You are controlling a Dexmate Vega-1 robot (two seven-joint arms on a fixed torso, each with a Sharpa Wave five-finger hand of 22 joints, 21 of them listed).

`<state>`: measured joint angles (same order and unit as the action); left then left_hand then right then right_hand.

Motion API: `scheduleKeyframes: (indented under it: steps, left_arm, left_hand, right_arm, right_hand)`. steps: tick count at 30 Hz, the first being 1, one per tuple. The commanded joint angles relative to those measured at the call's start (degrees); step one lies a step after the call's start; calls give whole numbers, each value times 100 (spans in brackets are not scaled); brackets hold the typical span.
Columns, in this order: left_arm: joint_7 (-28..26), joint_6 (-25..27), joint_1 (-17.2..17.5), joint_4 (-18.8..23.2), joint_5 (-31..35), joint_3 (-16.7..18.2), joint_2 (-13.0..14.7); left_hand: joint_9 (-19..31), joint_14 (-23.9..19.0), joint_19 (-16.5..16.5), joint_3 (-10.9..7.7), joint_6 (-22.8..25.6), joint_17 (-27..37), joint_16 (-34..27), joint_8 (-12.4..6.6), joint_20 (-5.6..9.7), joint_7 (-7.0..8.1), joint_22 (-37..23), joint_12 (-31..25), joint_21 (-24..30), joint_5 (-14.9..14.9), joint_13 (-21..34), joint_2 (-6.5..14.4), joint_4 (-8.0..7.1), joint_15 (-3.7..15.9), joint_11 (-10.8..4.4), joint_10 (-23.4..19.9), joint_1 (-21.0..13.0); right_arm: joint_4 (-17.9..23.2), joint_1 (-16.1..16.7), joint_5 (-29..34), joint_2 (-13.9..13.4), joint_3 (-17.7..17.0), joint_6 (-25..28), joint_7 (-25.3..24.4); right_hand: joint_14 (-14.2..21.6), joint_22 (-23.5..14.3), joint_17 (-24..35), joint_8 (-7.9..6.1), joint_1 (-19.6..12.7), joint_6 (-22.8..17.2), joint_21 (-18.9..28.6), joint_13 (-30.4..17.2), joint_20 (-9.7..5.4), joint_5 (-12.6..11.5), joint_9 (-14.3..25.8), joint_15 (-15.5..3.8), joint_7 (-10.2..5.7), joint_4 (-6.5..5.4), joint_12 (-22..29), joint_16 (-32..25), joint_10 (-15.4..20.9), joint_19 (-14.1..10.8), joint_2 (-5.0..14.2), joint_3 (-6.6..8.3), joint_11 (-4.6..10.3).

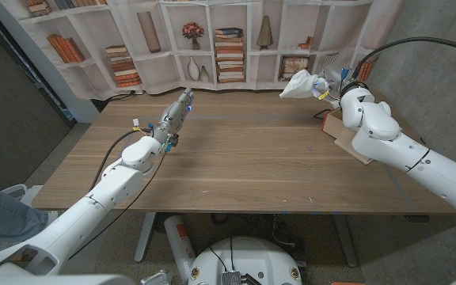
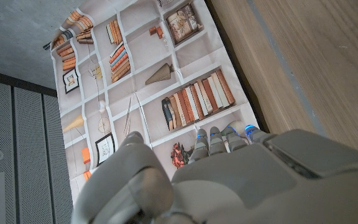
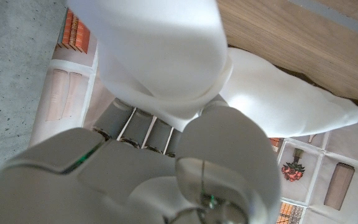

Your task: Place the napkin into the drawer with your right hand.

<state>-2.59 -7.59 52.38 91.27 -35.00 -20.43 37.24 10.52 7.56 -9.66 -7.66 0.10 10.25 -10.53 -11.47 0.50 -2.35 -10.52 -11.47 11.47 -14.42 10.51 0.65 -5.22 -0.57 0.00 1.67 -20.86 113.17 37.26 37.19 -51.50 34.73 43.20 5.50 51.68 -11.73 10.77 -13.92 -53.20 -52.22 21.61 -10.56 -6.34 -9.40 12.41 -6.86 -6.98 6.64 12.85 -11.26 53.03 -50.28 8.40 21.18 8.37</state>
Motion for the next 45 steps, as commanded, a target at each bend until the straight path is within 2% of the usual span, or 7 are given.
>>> scheduleKeyframes:
  steps: [1, 8, 13, 36, 45]
  left_arm:
    - [5, 70, -71, -7, 37, -40, -3]
    - [37, 69, -115, -63, 33, -58, -26]
    - [67, 63, -135, -117, 24, -74, -46]
    - [65, 46, -96, -108, 6, -35, -8]
    - [67, 78, -122, -101, 32, -48, 12]
  left_hand:
    - [34, -24, -354, 18, 42, 11, -17, 2, 25, 3, -10, -19, 29, 4, 26, 34, 11, 24, 3, -27, -21]
    - [34, -23, -358, 23, 39, 11, -17, 4, 23, 0, -10, -20, 28, 4, 26, 37, 12, 22, 10, -28, -23]
    - [34, -26, -357, 25, 41, 11, -18, 3, 24, 1, -10, -20, 28, 4, 26, 38, 12, 23, 5, -29, -24]
    - [34, -18, -355, 42, 46, 10, -15, 2, 27, 3, -10, -19, 29, 4, 26, 48, 16, 19, 20, -29, -34]
    - [34, -21, -357, 49, 43, 10, -16, 4, 25, 3, -9, -20, 28, 4, 26, 53, 19, 20, 15, -31, -40]
  right_arm:
    - [-126, -18, -299, -95, -75, 229, -122]
    - [-190, -75, -420, -151, -20, 345, -170]
    - [-236, -123, -482, -169, 52, 404, -191]
    - [-483, -335, -691, -187, 326, 704, -276]
    - [-564, -312, -897, -191, 275, 820, -392]
  right_hand:
    - [-3, -12, 31, 0, -25, -171, 32, -9, -569, -47, 30, -583, -137, -13, -14, 0, 42, 12, 49, 32, -2]
    - [-11, -13, 30, 12, -26, -176, 35, -10, -570, -47, 32, -586, -130, -13, -23, 3, 39, 18, 48, 34, -40]
    - [-20, -13, 31, 21, -22, -179, 32, -10, -570, -47, 34, -582, -130, -17, -28, 6, 42, 32, 49, 34, 4]
    - [-24, -13, 31, 51, -24, -187, 43, -12, -563, -48, 41, -585, -147, -18, -45, 5, 40, 38, 45, 39, -30]
    - [-20, -13, 33, 59, -22, -198, 50, -12, -565, -47, 44, -584, -135, -20, -49, 2, 44, 35, 45, 39, 0]
